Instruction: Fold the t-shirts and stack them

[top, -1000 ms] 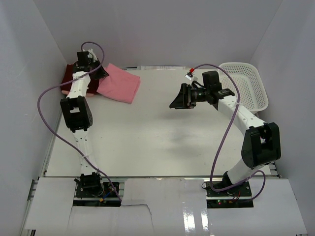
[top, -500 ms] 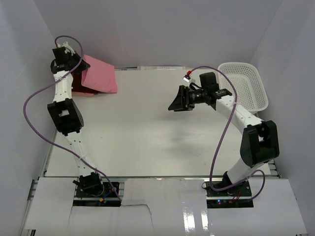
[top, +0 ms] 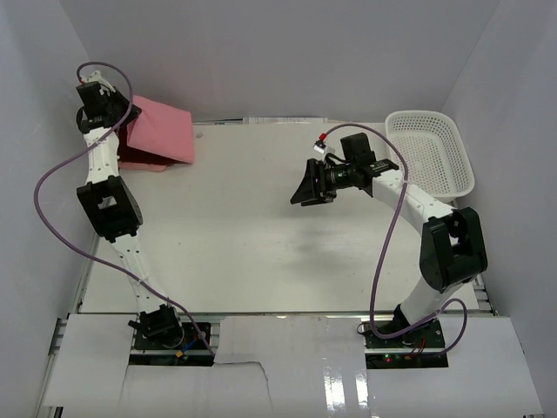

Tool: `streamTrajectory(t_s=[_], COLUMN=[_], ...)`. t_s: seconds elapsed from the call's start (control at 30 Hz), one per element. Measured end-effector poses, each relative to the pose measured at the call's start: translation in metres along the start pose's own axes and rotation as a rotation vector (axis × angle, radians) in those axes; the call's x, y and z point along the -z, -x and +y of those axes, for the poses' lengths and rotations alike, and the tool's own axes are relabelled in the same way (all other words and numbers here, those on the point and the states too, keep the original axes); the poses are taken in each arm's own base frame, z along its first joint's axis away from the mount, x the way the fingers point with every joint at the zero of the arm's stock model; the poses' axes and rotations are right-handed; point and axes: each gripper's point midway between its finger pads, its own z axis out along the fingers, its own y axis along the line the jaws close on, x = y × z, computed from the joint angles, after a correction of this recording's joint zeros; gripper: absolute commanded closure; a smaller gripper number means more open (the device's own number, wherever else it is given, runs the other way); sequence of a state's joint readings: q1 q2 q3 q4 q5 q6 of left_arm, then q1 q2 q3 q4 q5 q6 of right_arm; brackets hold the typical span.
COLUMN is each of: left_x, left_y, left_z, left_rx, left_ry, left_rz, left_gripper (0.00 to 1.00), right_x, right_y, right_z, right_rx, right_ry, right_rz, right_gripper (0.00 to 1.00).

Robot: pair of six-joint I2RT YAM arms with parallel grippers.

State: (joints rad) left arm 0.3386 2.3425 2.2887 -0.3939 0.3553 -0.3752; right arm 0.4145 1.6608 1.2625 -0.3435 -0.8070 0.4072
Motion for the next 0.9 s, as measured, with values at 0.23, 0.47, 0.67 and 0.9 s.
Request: streamTrajectory(t_s=[0.23,0.47,0.67,0.9], left_x=[-0.02,-0.057,-0.066,-0.06], left_y=[-0.009,-0.04,-0.059,-0.039], left_z=[0.038,0.089,0.119,0.136], left_rx=[-0.005,0.005,0.009,-0.008], left_ry=[0.122,0.229,0.29,0.374], left_rz=[-0.085,-0.123,-0.157,-0.252], left_gripper=[0.94,1.0,1.0,0.31], right_x=[-0.012,-0.014,-0.022,-0.028], right_y=[-0.005,-0.008,-0.011,-0.016], right_z=[-0.008,-0.009,-0.017,-0.021], right_rx=[-0.036,-0.058,-0.084,-0.104], right_ry=[-0.009,-0.013,-0.016,-0.017], right_rz=[0.043,0.063,0.09,0.11], right_gripper=[0.32,0.32,0.32,0.32])
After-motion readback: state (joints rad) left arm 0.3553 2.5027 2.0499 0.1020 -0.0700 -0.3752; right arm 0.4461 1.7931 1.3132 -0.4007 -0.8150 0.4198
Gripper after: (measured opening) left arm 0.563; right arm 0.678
